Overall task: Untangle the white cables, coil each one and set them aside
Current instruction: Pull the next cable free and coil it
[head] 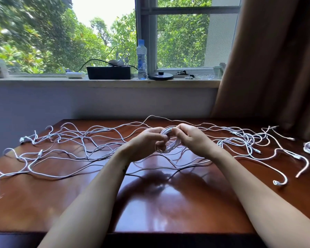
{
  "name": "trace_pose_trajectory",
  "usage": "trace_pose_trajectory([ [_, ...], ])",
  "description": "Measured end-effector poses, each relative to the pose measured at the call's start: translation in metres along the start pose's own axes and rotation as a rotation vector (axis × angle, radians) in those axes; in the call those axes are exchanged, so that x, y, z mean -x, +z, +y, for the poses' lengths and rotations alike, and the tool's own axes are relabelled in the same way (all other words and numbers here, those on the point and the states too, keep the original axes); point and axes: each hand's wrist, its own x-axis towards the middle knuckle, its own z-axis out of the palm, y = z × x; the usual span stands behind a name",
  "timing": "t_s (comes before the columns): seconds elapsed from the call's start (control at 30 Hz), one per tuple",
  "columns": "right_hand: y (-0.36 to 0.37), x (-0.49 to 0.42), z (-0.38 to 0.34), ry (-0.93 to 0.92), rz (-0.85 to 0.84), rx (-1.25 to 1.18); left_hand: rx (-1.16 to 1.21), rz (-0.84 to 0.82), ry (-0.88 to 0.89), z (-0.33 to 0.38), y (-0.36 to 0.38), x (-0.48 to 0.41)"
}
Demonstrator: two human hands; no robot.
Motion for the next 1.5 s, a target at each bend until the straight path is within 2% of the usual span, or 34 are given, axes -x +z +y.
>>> trace_pose_trajectory([
  [0.1,-0.001,0.000,0.001,0.017,0.032,0.001,-0.046,0.107,0.066,-0.007,-0.003,-0.006],
  [0.3,0.001,0.000,-0.002,0.019,0.113,-0.076,-0.230,0.177,0.187,-0.012,-0.004,-0.006],
  [0.4,0.003,0.000,-0.004,0.016,0.150,-0.121,-0.342,0.266,0.227,-0.014,-0.004,-0.008],
  [0.53,0.006,-0.001,-0.003,0.042,0.171,-0.240,-0.420,0.394,0.258,-0.015,-0.004,-0.010],
  [0.7,0.006,-0.001,-0.006,0.066,0.167,-0.401,-0.475,0.437,0.202,-0.015,-0.004,-0.011],
  [0.97,0.008,-0.006,0.001,0.143,0.210,-0.195,-0.833,0.514,0.331,-0.022,-0.010,-0.014],
  [1.1,0.002,-0.003,-0.001,0.115,0.195,-0.130,-0.879,0.514,0.340,-0.024,-0.016,-0.014],
  [1.37,-0.007,-0.001,0.002,-0.021,0.374,0.010,-0.983,0.500,0.359,-0.029,-0.021,-0.014],
  [1.5,-0.008,-0.002,0.006,0.043,0.483,0.106,-1.017,0.460,0.383,-0.027,-0.019,-0.013],
])
